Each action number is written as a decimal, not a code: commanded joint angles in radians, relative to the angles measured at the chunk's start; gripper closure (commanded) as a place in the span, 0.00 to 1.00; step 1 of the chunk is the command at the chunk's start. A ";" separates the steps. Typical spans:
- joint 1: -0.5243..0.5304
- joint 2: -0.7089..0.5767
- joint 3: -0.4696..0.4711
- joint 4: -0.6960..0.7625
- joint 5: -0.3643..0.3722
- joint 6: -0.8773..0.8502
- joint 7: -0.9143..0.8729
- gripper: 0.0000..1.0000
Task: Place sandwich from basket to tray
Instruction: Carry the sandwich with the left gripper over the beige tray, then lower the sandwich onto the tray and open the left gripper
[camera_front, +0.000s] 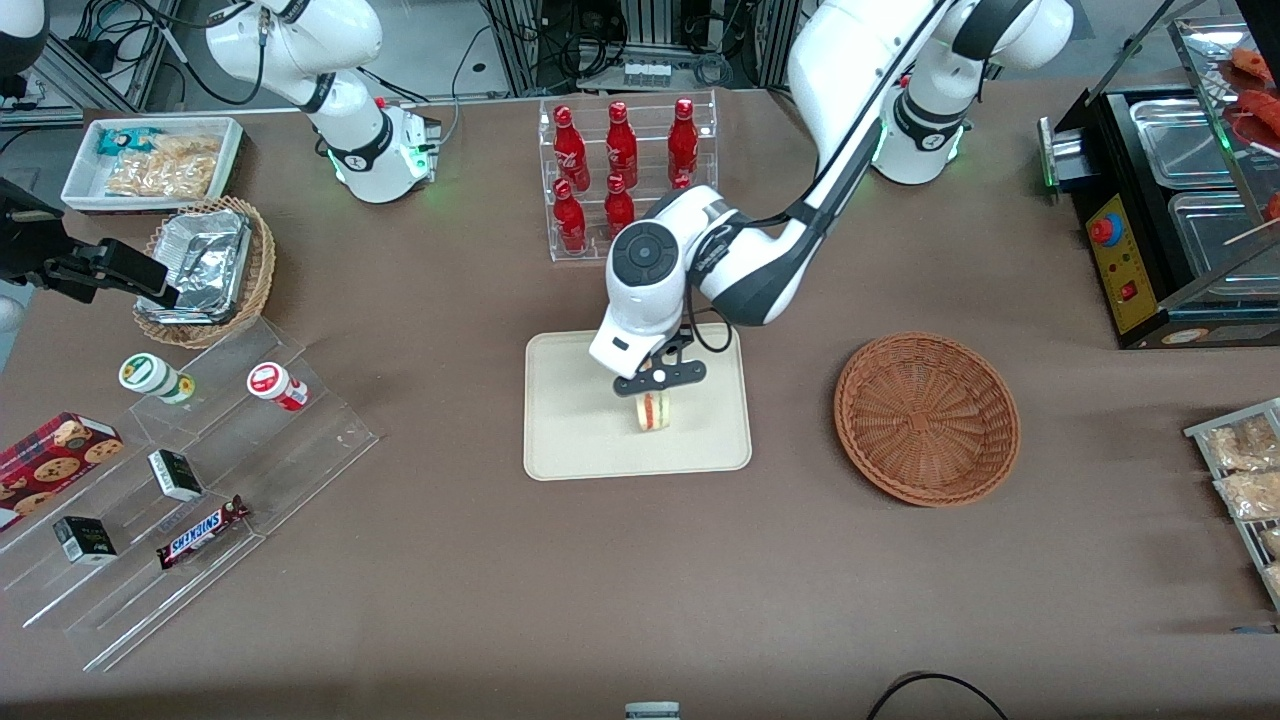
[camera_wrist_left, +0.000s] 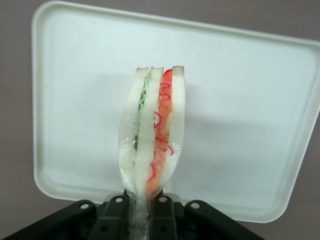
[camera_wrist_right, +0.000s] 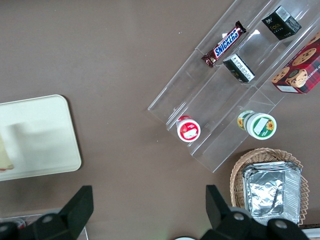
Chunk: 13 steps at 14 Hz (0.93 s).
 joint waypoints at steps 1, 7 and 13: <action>-0.028 0.040 0.012 0.036 0.014 -0.002 0.027 0.89; -0.067 0.089 0.014 0.036 0.031 0.050 0.026 0.88; -0.056 0.094 0.021 0.030 0.040 0.055 0.029 0.88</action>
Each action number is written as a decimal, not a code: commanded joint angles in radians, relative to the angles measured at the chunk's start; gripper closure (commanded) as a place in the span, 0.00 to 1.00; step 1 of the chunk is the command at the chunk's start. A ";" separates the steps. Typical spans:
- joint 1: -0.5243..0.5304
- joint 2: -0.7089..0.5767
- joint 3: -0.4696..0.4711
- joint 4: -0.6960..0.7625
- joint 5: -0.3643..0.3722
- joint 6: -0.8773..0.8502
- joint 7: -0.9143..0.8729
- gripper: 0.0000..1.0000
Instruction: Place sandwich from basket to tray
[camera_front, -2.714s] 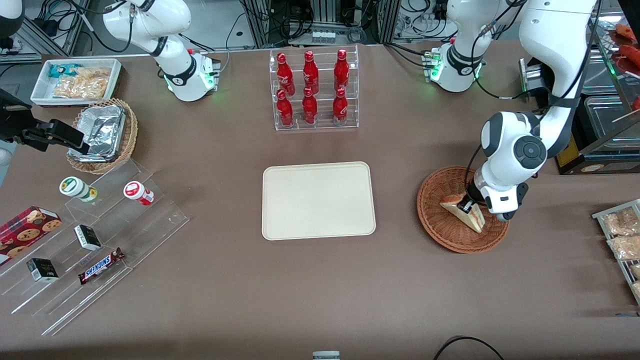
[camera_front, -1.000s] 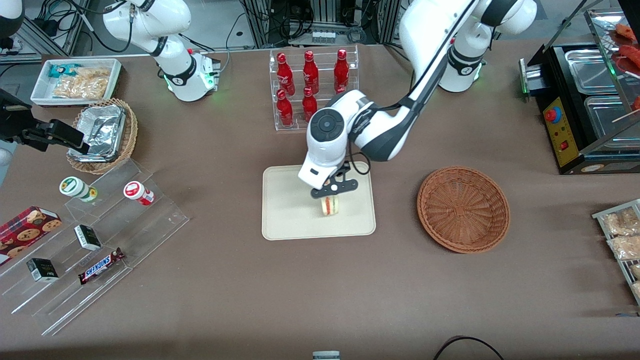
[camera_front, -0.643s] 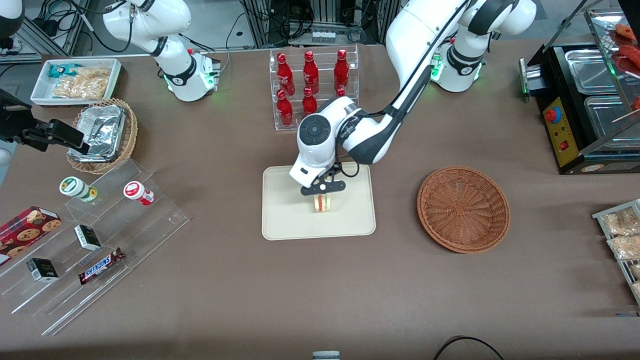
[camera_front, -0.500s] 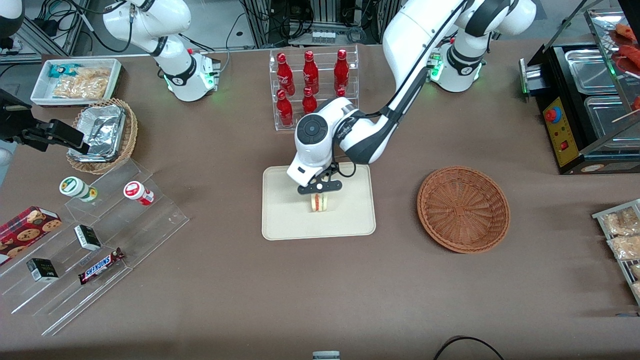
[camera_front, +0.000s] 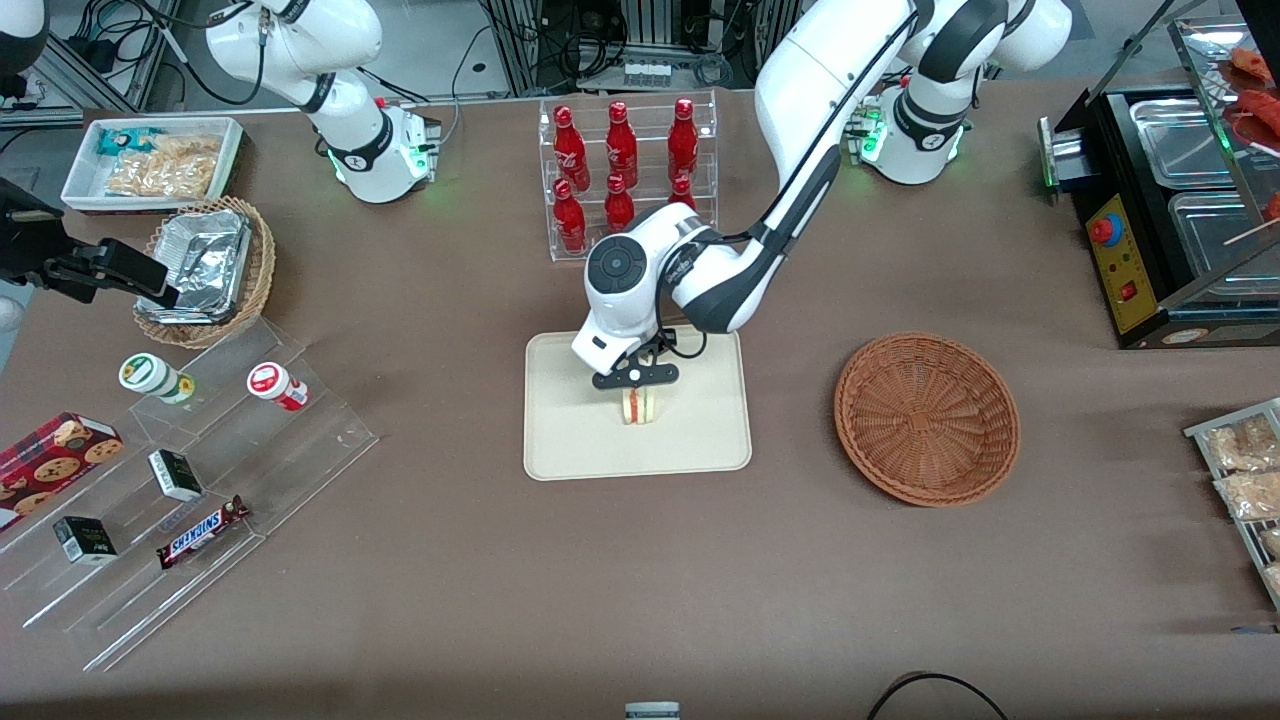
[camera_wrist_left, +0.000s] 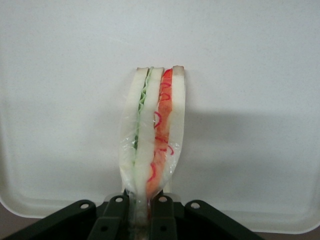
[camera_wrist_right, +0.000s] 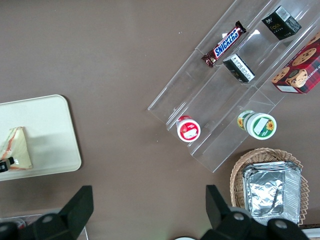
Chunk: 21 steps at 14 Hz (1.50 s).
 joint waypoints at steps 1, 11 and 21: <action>-0.005 0.015 0.007 0.028 0.014 0.004 0.007 0.86; 0.078 -0.263 0.016 -0.010 0.009 -0.269 -0.012 0.00; 0.444 -0.688 0.016 -0.170 0.011 -0.586 0.256 0.00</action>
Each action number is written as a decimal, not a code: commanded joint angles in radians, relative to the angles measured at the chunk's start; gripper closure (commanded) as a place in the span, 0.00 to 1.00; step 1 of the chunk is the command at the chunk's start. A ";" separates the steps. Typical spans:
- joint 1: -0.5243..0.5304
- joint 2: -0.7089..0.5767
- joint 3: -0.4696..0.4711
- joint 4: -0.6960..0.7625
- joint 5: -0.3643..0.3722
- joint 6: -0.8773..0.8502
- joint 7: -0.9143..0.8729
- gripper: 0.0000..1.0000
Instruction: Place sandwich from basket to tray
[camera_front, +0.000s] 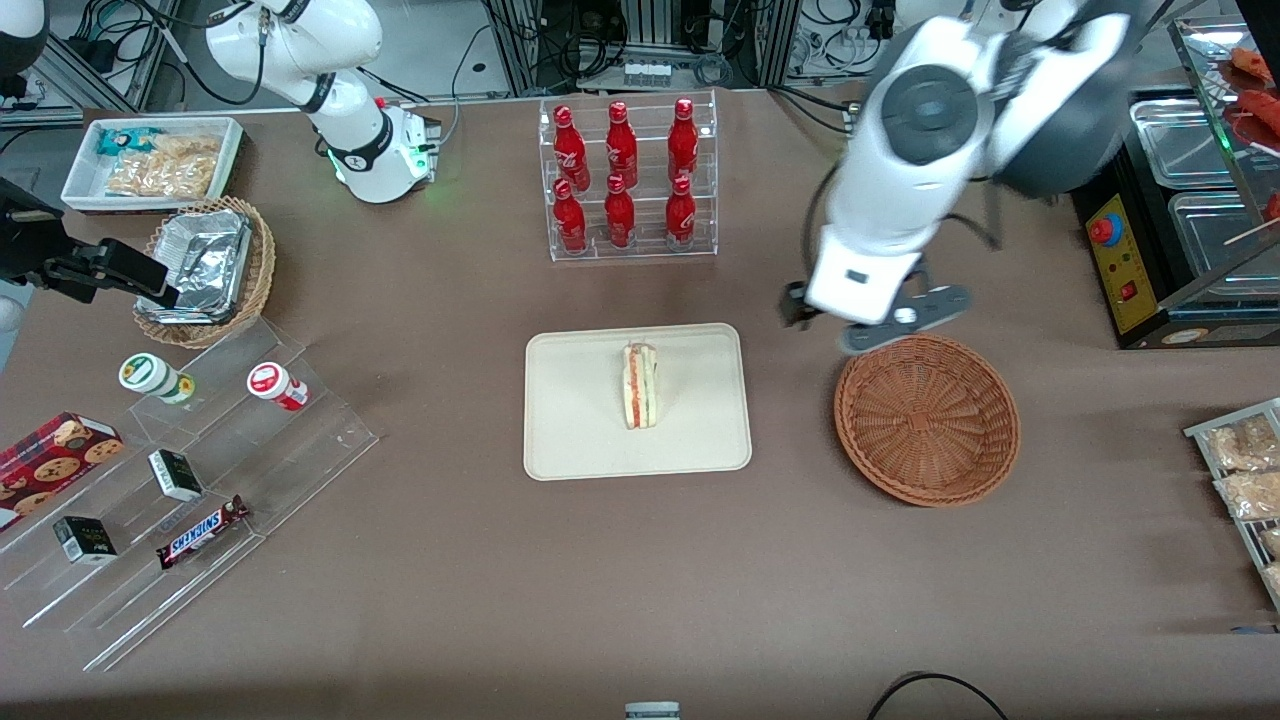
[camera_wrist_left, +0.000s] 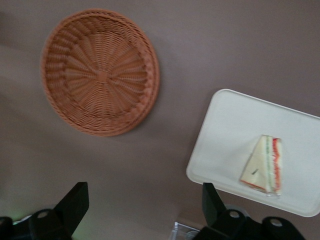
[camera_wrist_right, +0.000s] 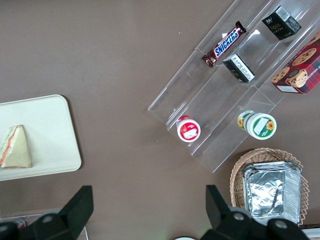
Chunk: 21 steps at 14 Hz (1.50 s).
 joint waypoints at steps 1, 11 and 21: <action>0.094 -0.092 -0.011 -0.053 0.009 -0.071 0.137 0.00; 0.452 -0.260 -0.003 -0.117 -0.029 -0.213 0.790 0.00; 0.453 -0.138 -0.009 0.062 -0.037 -0.179 0.794 0.00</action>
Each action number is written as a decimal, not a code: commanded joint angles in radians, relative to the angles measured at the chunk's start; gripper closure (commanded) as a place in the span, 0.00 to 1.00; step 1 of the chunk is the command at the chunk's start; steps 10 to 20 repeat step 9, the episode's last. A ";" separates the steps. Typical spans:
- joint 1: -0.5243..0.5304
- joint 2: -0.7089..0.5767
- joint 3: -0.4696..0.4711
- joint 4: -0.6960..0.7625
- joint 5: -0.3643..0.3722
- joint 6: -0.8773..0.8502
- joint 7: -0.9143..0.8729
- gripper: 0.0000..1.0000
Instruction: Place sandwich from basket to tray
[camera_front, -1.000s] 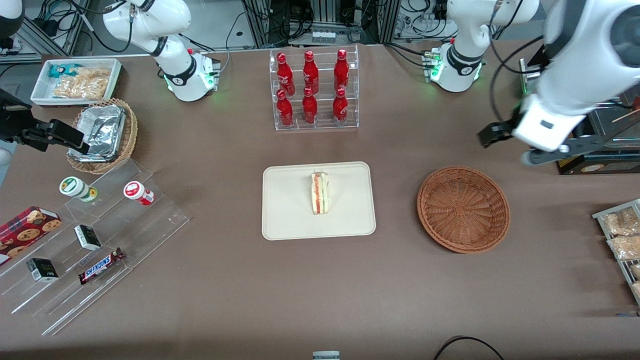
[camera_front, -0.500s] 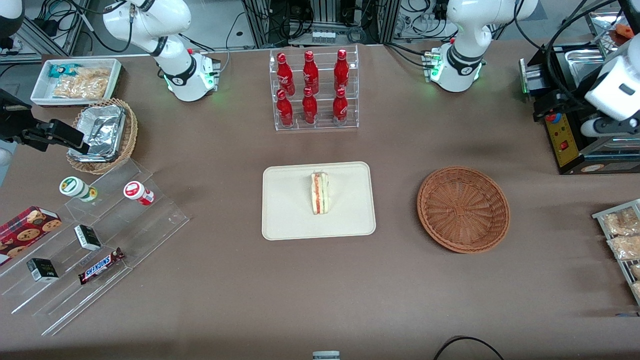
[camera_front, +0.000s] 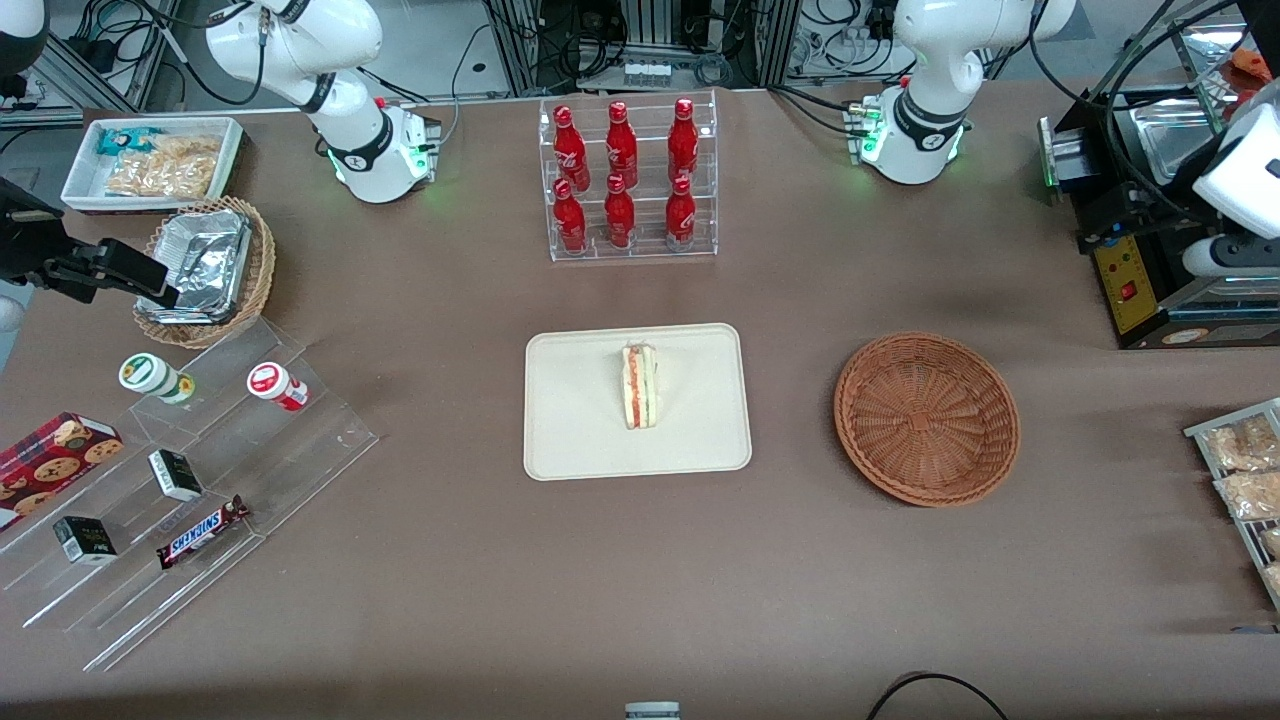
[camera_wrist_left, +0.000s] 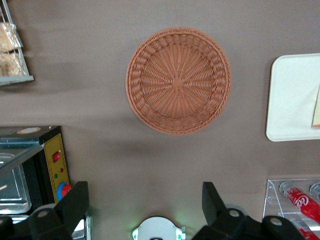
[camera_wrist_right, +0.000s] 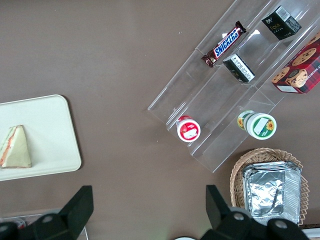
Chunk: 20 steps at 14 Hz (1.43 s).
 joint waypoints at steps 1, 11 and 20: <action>0.008 0.036 -0.004 0.049 0.000 0.004 0.004 0.00; 0.012 0.030 -0.003 0.049 0.009 0.012 0.001 0.00; 0.012 0.030 -0.003 0.049 0.009 0.012 0.001 0.00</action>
